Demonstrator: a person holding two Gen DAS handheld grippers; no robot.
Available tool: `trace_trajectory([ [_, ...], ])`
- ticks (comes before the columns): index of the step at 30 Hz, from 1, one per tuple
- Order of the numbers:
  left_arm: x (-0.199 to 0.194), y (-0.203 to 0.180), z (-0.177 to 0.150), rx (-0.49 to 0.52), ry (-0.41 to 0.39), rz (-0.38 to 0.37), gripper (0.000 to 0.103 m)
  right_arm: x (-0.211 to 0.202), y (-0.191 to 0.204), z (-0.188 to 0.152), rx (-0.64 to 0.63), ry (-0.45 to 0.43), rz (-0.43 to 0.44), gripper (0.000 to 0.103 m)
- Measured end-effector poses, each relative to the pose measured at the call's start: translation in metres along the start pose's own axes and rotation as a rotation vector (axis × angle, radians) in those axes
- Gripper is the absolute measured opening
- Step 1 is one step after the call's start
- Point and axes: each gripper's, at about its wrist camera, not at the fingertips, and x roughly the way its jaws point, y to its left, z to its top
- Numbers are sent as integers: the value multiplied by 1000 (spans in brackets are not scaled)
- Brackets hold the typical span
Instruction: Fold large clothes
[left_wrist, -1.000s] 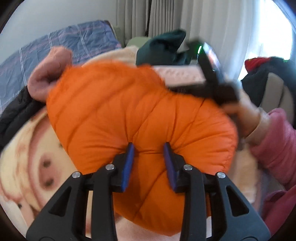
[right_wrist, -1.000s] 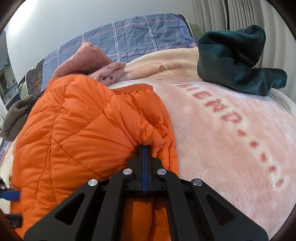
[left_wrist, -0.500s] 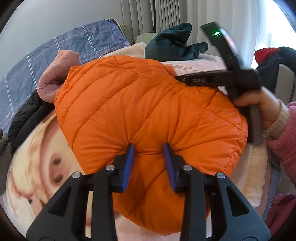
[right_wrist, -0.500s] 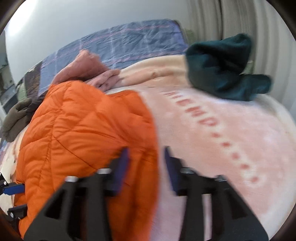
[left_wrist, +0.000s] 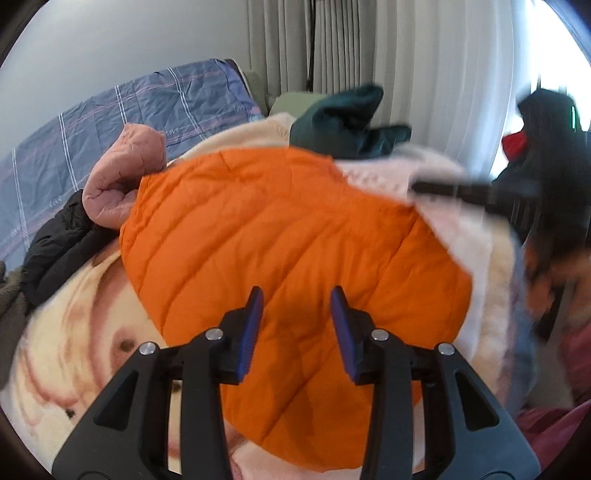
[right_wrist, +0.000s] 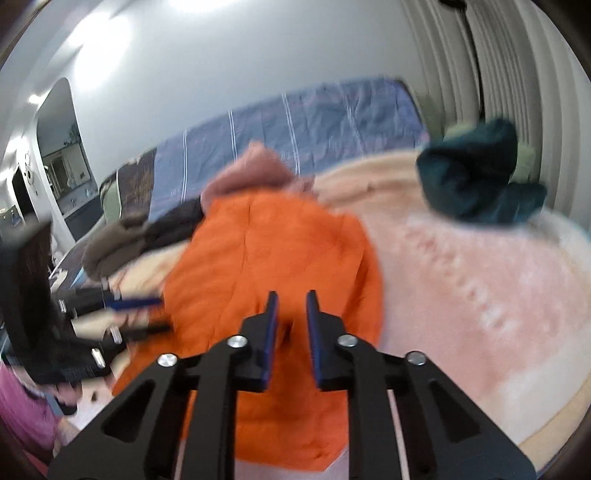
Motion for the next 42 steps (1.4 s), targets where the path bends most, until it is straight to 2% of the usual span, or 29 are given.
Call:
trace_trajectory([
  [3,6,7,6,-20,-5,17,38,40,-13,-37,59,144,-27,12],
  [5,29,10,2,-22,58,12,40,45,-19,-49,90,131,-50,12],
  [7,47,11,-7,-3,74,24,40,41,-19,-46,94,132,-65,13],
  [13,39,17,2,-34,74,-22,36,42,-19,-46,82,134,-59,14],
  [17,34,28,33,-62,8,-31,33,39,-15,-51,72,117,-71,15],
  [21,53,34,74,-100,-15,-80,30,36,-17,-54,75,114,-70,15],
  [22,62,33,81,-85,-15,-62,30,36,-17,-54,77,113,-69,15],
  [24,101,28,87,-14,47,47,31,35,-18,-55,82,110,-65,15],
  [26,154,32,71,12,165,79,31,34,-21,-54,98,97,-66,16],
  [27,163,35,69,-9,173,79,31,34,-22,-54,106,102,-63,16],
  [30,163,28,69,26,186,107,31,36,-26,-56,123,111,-37,17],
  [33,153,30,72,25,172,100,31,36,-27,-57,125,112,-28,17],
  [35,137,39,78,-19,135,71,32,36,-25,-58,119,108,-35,17],
  [37,114,59,84,-94,51,91,32,36,-25,-58,115,106,-38,18],
  [38,100,74,86,-158,3,98,25,36,-24,-58,116,106,-37,18],
  [39,90,91,88,-225,-33,102,11,36,-25,-59,118,106,-35,18],
  [40,86,103,88,-264,-45,111,9,37,-25,-59,119,106,-33,18],
  [42,91,128,81,-319,-17,197,9,37,-25,-59,121,107,-32,18],
])
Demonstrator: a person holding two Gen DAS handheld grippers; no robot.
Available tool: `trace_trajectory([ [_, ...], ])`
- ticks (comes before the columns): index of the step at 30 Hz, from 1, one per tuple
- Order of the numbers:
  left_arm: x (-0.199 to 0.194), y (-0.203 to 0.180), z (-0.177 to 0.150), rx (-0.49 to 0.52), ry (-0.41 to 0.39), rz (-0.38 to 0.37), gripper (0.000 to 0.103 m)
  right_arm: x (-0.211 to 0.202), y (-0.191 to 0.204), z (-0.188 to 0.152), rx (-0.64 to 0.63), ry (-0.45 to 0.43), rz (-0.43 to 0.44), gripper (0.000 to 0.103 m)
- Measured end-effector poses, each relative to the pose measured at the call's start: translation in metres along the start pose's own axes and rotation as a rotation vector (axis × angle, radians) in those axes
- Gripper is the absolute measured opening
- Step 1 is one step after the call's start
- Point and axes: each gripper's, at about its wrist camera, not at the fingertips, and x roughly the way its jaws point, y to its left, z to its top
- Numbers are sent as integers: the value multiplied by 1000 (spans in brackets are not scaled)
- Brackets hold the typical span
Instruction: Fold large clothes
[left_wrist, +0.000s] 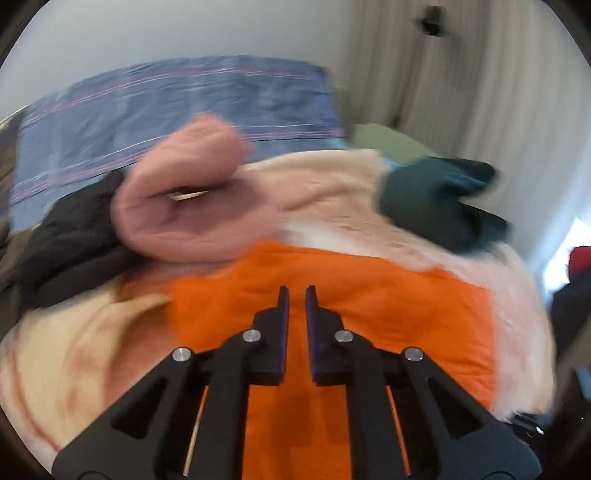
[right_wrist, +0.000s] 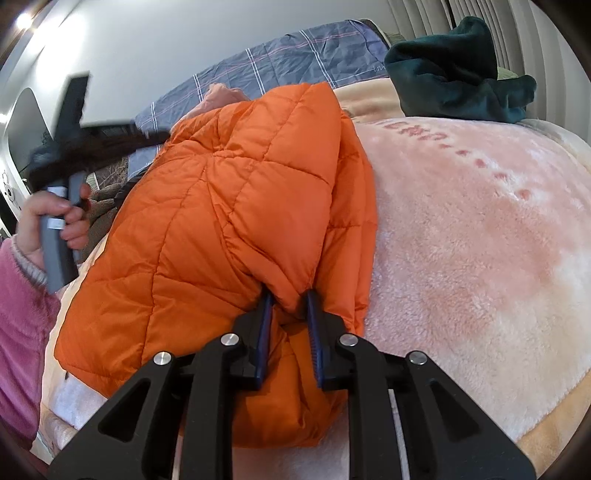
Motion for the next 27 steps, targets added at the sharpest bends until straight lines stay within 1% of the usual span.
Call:
trace_trajectory([
  [1,16,7,-4,16,42,63,8,0,0,0,0,-2,2,18],
  [2,45,11,-17,77,135,122,8,0,0,1,1,-4,7,18],
  [3,66,13,-34,120,175,155,6,1,1,2,5,-5,19,20],
  [4,67,11,-42,125,150,169,5,2,1,3,5,-2,15,20],
  [5,65,9,-40,119,150,174,3,2,1,2,1,0,9,20],
  [7,57,0,-29,130,166,168,1,3,0,1,2,1,9,20],
  [9,43,-7,-19,147,146,159,2,3,-2,3,11,5,18,20],
  [10,27,-14,-12,146,109,134,4,2,-2,3,13,4,21,21],
  [11,16,-18,-8,141,79,94,9,2,-2,2,14,1,26,21],
  [12,-1,-27,-6,136,44,23,14,1,-3,2,18,-2,33,23],
  [13,-12,-35,-6,136,23,-39,18,0,-4,2,23,-5,40,24],
  [14,-26,-53,-9,156,9,-145,25,-2,-6,2,36,-6,52,25],
  [15,-33,-69,-15,187,14,-213,32,-5,-8,2,50,-7,63,28],
  [16,-34,-90,-24,251,41,-272,35,-8,-11,2,70,-8,79,35],
  [17,-31,-102,-32,295,69,-286,40,-13,-14,2,92,-10,96,39],
  [18,-19,-120,-49,371,120,-282,43,-23,-20,1,124,-20,120,51],
  [19,-12,-129,-60,419,125,-241,43,-31,-25,1,146,-30,130,65],
  [20,-4,-139,-75,478,99,-191,43,-43,-32,-1,178,-41,130,71],
  [21,-1,-143,-81,498,85,-175,43,-49,-37,-2,200,-44,132,76],
  [23,0,-146,-81,498,89,-171,43,-57,-50,-7,259,-29,167,77],
  [25,1,-144,-80,484,96,-185,43,-54,-64,-13,354,37,231,79],
  [26,1,-142,-80,475,98,-195,43,-48,-69,-17,406,76,281,79],
  [27,2,-140,-79,467,100,-203,43,-46,-70,-19,423,87,308,79],
])
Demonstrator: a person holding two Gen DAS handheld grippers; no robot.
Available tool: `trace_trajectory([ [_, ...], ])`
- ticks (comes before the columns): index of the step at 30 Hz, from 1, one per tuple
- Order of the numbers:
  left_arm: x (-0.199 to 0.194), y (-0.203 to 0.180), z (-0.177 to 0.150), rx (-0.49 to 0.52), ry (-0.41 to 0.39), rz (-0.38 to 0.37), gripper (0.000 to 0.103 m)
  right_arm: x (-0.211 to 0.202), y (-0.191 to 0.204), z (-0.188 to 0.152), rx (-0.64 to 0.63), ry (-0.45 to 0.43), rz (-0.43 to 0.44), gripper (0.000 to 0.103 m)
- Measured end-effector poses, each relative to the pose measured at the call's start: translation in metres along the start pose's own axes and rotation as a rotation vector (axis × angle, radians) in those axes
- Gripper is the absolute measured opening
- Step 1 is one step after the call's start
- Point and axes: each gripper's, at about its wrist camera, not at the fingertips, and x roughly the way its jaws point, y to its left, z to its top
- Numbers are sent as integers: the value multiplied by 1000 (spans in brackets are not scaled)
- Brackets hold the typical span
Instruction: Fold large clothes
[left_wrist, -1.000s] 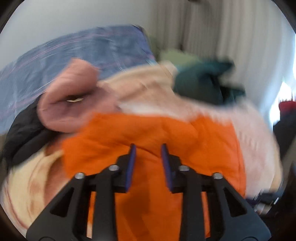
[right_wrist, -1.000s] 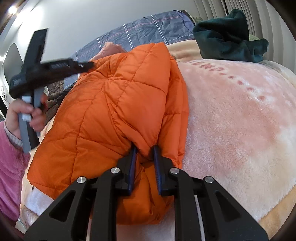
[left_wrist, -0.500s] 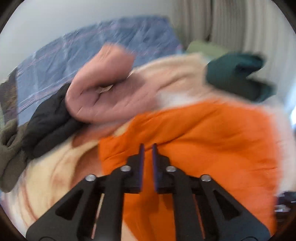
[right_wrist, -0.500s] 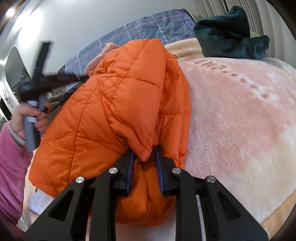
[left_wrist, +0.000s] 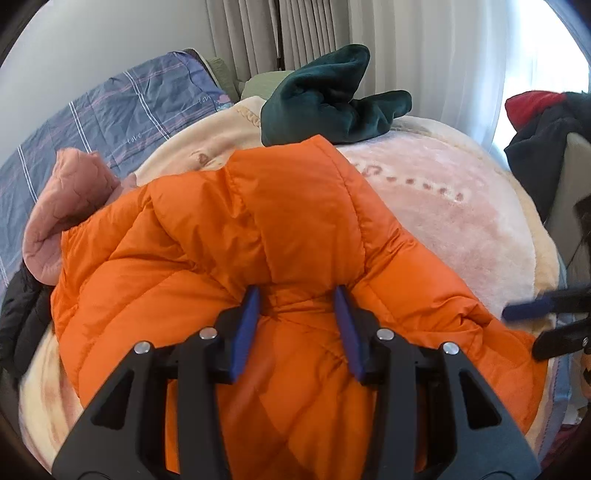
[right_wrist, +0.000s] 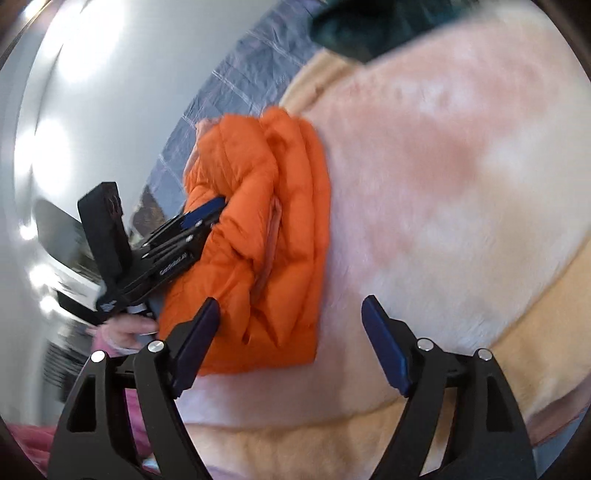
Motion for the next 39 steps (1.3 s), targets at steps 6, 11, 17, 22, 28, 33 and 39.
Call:
trace_trajectory([
  [6,0,4,-3,-7,-9,-9,43,24,4,6,58,100,69,84],
  [11,-6,11,-11,-27,-25,-40,43,43,8,17,103,153,59,98],
  [17,-8,14,-13,-51,-30,-64,43,54,19,28,132,194,21,99],
  [22,-11,19,-16,-69,-41,-85,43,65,26,30,159,227,22,99],
  [28,-9,23,-16,-98,-42,-103,43,74,26,36,137,188,39,55],
  [33,-8,26,-16,-119,-43,-120,44,72,22,25,91,149,29,43],
  [39,-8,21,-15,-94,-40,-98,45,78,23,18,48,113,1,43],
])
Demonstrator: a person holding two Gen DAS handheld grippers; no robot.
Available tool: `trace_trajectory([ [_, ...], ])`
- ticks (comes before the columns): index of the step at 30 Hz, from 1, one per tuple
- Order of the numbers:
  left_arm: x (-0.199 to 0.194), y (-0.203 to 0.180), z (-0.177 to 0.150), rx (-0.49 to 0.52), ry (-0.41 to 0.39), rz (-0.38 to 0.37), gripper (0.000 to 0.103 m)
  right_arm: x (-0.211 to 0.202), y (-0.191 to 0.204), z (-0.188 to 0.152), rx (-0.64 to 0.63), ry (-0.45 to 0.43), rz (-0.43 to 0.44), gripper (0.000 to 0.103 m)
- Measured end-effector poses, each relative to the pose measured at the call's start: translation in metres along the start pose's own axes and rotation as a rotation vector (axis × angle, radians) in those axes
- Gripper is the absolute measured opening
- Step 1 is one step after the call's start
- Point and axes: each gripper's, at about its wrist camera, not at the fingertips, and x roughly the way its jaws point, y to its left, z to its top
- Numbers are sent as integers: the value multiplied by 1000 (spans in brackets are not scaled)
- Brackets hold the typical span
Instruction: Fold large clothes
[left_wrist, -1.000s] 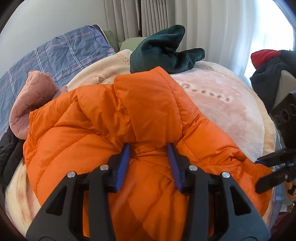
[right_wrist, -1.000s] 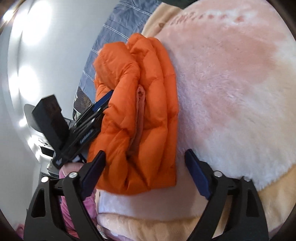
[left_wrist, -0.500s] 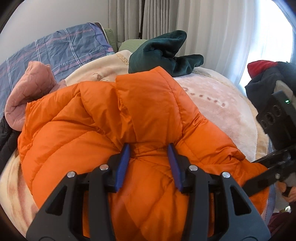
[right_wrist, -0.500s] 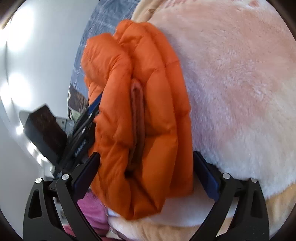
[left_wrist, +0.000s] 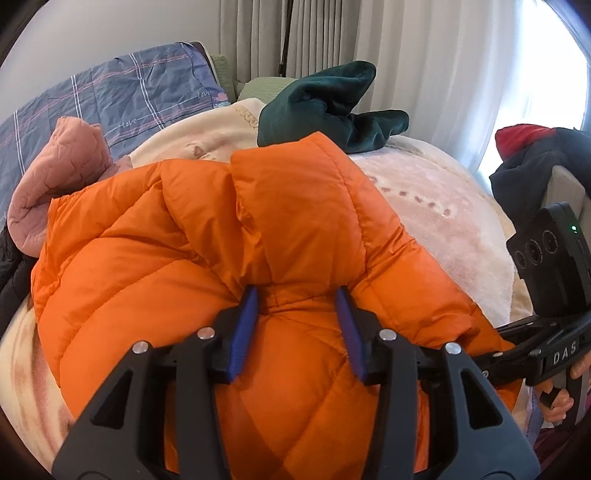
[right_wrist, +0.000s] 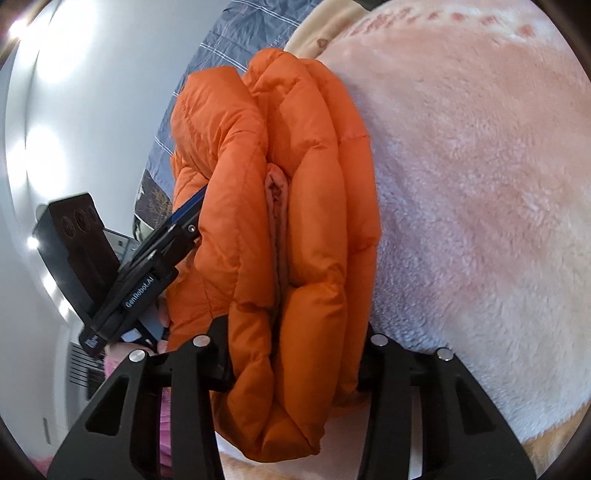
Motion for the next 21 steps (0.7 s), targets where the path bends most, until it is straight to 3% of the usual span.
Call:
trace_trajectory([
  [10,-1,-4,1,20,-4,19,50,23,24,-8,-77,-44,-68,44],
  [11,-2,-5,1,19,-7,24,52,26,25,-8,-79,-44,-71,44],
  [14,-13,-2,3,-1,-35,35,77,33,30,-9,-82,-41,-74,45],
  [18,-35,20,5,-78,-80,64,79,33,29,-9,-86,-42,-75,45],
  [21,-59,57,-1,-194,-132,108,89,28,23,-10,-90,-41,-73,45],
])
